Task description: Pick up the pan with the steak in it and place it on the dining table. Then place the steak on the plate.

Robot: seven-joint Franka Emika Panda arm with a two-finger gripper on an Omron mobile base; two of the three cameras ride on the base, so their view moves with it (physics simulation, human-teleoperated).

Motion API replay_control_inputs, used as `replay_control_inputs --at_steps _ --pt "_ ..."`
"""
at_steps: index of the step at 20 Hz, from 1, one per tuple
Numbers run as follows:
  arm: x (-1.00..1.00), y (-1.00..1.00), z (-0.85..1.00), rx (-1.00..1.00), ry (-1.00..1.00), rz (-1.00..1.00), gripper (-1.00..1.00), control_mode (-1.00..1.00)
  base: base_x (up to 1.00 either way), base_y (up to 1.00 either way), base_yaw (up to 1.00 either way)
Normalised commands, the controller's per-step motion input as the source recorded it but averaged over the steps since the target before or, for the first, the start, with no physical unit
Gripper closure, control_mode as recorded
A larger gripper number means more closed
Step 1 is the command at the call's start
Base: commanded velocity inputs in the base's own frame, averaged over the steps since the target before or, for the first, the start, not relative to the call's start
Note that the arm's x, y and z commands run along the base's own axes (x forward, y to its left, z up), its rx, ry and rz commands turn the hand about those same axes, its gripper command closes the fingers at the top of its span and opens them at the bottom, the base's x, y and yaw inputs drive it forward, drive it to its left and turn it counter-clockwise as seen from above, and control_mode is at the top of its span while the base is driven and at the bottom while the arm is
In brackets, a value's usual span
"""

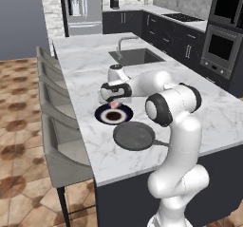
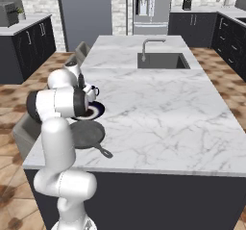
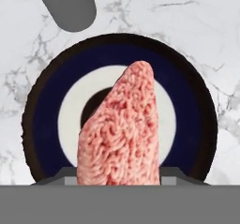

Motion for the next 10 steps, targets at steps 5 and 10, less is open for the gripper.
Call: replay_control_inputs --at_steps 5,10 --pt "0.14 0.0 -0.19 0.0 0.02 0.0 1.0 -1.0 0.0 0.0 0.0" --pt "0.23 0.0 -0.2 0.0 0.01 0.0 1.0 -1.0 0.0 0.0 0.0"
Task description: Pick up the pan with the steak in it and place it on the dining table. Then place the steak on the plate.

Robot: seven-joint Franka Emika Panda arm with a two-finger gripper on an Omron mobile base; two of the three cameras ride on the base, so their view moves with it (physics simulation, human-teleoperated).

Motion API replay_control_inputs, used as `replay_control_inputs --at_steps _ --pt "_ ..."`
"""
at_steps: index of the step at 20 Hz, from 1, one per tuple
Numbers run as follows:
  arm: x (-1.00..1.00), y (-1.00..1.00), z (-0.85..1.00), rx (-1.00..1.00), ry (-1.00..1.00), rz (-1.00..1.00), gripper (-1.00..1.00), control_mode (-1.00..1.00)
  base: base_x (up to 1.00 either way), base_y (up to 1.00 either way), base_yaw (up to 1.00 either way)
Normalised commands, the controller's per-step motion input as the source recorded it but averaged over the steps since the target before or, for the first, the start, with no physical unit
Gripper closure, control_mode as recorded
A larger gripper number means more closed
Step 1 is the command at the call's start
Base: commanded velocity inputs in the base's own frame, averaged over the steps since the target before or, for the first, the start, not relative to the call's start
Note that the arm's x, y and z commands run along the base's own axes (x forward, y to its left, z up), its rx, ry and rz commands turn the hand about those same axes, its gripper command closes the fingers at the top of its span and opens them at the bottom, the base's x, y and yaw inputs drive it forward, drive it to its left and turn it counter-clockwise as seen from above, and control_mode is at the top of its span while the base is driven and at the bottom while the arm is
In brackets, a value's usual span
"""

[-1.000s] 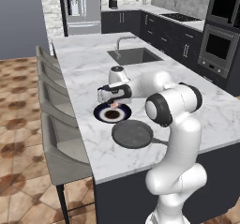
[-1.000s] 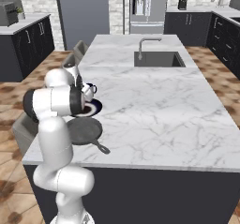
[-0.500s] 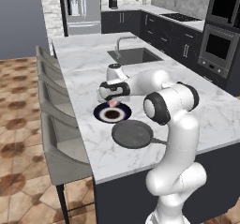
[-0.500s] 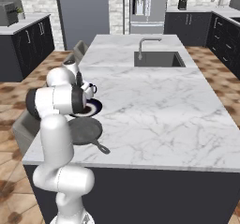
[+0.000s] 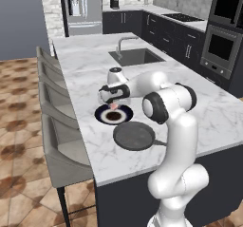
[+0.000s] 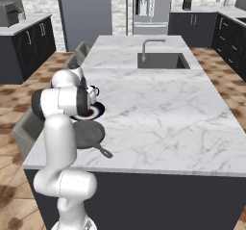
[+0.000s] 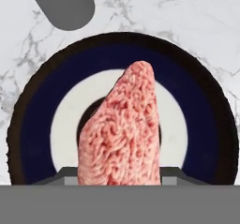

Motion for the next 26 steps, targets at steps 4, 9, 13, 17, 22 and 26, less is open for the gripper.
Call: replay_control_inputs --at_steps 4,9,13,17,22,26 --pt "0.21 0.0 -0.2 0.0 0.0 0.0 1.0 -1.0 0.0 0.0 0.0" --pt "0.2 0.0 -0.18 0.0 0.0 0.0 1.0 -1.0 0.0 0.0 0.0" --pt "0.09 0.07 -0.21 0.0 0.0 0.0 1.0 -1.0 0.0 0.0 0.0" --pt "0.07 0.09 -0.22 0.0 0.0 0.0 1.0 -1.0 0.0 0.0 0.0" --pt "0.04 0.09 -0.22 0.0 0.0 0.0 1.0 -1.0 0.0 0.0 0.0" --pt "0.0 0.03 -0.21 0.0 0.0 0.0 1.0 -1.0 0.0 0.0 0.0"
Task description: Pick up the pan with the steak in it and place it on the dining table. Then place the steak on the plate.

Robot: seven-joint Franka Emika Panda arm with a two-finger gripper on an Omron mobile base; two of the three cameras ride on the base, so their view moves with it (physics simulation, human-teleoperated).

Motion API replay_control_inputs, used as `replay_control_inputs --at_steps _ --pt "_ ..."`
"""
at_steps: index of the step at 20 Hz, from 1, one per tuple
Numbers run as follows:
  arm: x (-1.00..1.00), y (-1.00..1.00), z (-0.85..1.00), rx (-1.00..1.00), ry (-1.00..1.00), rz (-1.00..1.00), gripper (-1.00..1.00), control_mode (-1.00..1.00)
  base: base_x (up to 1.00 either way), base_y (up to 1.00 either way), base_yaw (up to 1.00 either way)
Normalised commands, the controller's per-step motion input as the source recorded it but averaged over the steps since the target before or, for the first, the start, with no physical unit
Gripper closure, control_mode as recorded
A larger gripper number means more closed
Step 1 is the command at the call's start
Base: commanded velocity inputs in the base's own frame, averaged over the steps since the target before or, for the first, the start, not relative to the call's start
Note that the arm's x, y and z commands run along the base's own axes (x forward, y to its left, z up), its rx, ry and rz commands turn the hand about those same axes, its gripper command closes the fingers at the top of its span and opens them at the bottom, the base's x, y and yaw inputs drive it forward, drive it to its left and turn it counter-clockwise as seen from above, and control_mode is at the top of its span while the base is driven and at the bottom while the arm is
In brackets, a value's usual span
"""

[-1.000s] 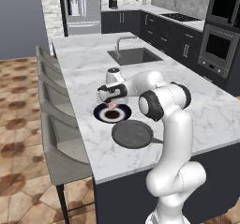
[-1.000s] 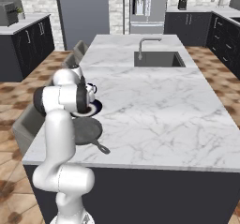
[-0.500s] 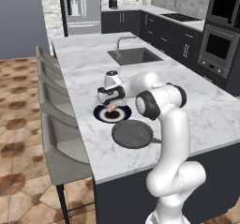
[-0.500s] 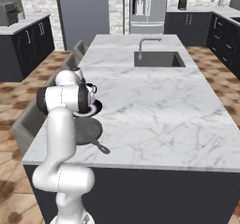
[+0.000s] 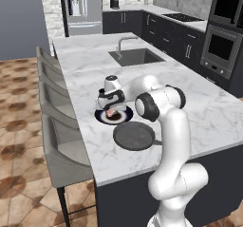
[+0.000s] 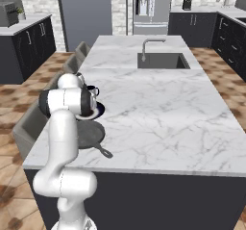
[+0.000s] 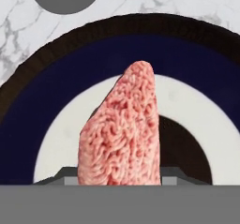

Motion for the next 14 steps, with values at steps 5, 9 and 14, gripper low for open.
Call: replay_control_inputs --at_steps 5,9,14 --pt "0.0 0.0 -0.02 0.0 0.0 0.0 -1.0 -1.0 0.0 0.0 0.0" --pt "0.0 0.0 0.01 0.0 0.0 0.0 -1.0 -1.0 0.0 0.0 0.0" --pt "0.0 0.0 0.27 0.03 0.0 -0.03 -1.0 -1.0 0.0 0.0 0.0"
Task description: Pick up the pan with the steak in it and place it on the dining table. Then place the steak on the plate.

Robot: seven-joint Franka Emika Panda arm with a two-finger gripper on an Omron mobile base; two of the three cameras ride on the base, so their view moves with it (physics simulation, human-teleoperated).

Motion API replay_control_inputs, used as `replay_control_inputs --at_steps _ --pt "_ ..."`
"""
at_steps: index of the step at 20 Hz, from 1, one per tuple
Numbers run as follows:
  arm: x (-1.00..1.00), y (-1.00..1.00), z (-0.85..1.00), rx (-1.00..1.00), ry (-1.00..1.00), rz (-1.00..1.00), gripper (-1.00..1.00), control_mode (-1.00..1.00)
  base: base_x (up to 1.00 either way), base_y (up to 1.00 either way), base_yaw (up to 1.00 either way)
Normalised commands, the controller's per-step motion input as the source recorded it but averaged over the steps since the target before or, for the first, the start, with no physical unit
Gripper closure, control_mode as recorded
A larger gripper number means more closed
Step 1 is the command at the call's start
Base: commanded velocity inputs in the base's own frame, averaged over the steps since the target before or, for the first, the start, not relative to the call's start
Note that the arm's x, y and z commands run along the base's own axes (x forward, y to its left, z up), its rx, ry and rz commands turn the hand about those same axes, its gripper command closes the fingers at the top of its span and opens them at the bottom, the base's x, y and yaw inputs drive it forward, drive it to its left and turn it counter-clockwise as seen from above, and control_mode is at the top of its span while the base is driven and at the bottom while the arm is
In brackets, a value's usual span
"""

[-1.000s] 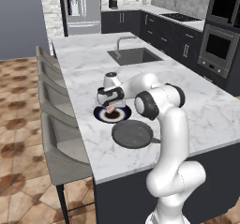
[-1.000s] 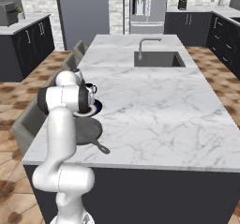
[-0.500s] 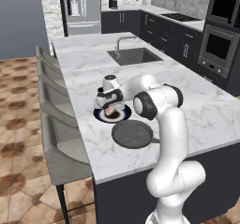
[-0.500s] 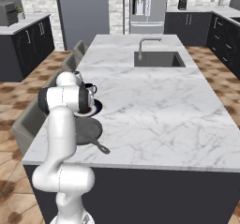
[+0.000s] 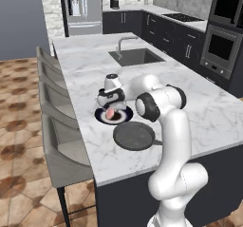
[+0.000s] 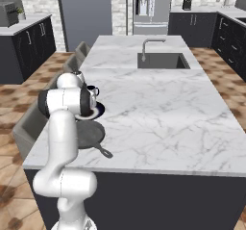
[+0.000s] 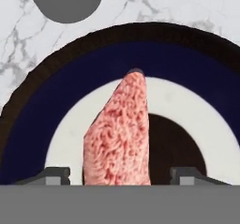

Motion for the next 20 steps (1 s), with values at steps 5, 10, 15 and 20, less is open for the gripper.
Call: replay_control_inputs --at_steps 5,10,15,20 --pt "0.0 0.0 0.48 0.03 0.01 -0.04 -1.0 -1.0 0.0 0.0 0.0" --pt "-0.14 0.0 0.64 0.06 0.02 -0.02 -1.0 -1.0 0.0 0.0 0.0" --pt "-0.73 -0.03 0.43 0.01 0.02 0.0 -1.0 -1.0 0.0 0.0 0.0" --pt "-1.0 -0.09 0.29 0.0 0.01 0.04 -1.0 -1.0 0.0 0.0 0.0"
